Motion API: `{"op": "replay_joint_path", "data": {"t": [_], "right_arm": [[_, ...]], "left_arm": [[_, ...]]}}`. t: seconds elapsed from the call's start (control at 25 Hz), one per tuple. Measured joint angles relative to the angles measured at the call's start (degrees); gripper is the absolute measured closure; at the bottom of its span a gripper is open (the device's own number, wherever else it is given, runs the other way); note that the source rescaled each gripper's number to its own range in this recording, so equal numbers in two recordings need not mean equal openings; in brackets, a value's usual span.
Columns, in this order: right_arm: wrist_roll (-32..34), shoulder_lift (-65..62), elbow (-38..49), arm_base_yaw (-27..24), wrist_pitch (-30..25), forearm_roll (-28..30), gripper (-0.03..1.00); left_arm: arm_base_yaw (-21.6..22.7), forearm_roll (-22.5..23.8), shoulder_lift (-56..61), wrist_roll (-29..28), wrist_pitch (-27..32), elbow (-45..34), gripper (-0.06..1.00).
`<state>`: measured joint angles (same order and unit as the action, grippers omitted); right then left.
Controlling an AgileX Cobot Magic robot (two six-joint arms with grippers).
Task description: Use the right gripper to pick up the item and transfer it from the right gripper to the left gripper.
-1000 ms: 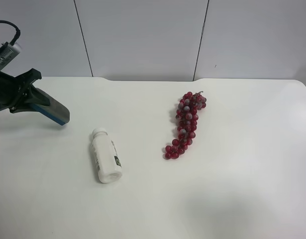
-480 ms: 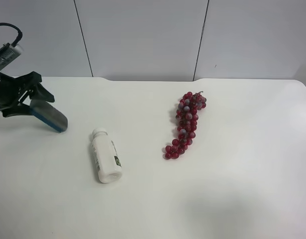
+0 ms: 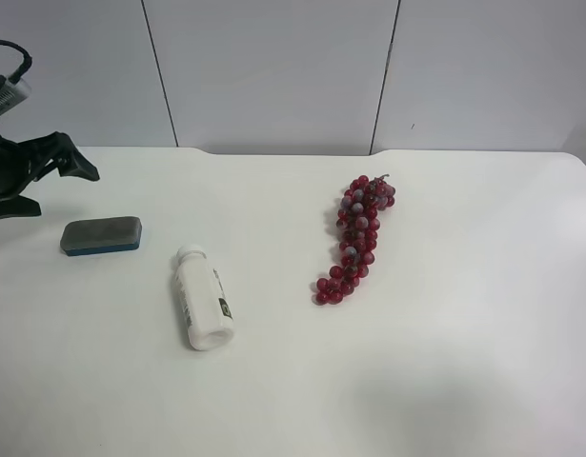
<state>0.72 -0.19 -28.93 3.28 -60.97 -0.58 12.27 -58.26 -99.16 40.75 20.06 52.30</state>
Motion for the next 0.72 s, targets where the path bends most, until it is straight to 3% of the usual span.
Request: {"op": "replay_joint_path", "data": {"t": [0.2, 0.4, 0.72], "right_arm": [[0.00, 0.00, 0.00, 0.00, 0.00, 0.00, -0.02], [-0.05, 0.00, 0.00, 0.00, 0.00, 0.00, -0.02], [-0.05, 0.00, 0.00, 0.00, 0.00, 0.00, -0.02]], "left_arm": [[0.00, 0.71, 3.84, 0.00, -0.16, 0.26, -0.05], [0.00, 6.54, 10.42, -1.16, 2.98, 0.26, -0.05], [0.00, 16.48, 24.88, -7.56, 10.86, 0.26, -0.05]]}}
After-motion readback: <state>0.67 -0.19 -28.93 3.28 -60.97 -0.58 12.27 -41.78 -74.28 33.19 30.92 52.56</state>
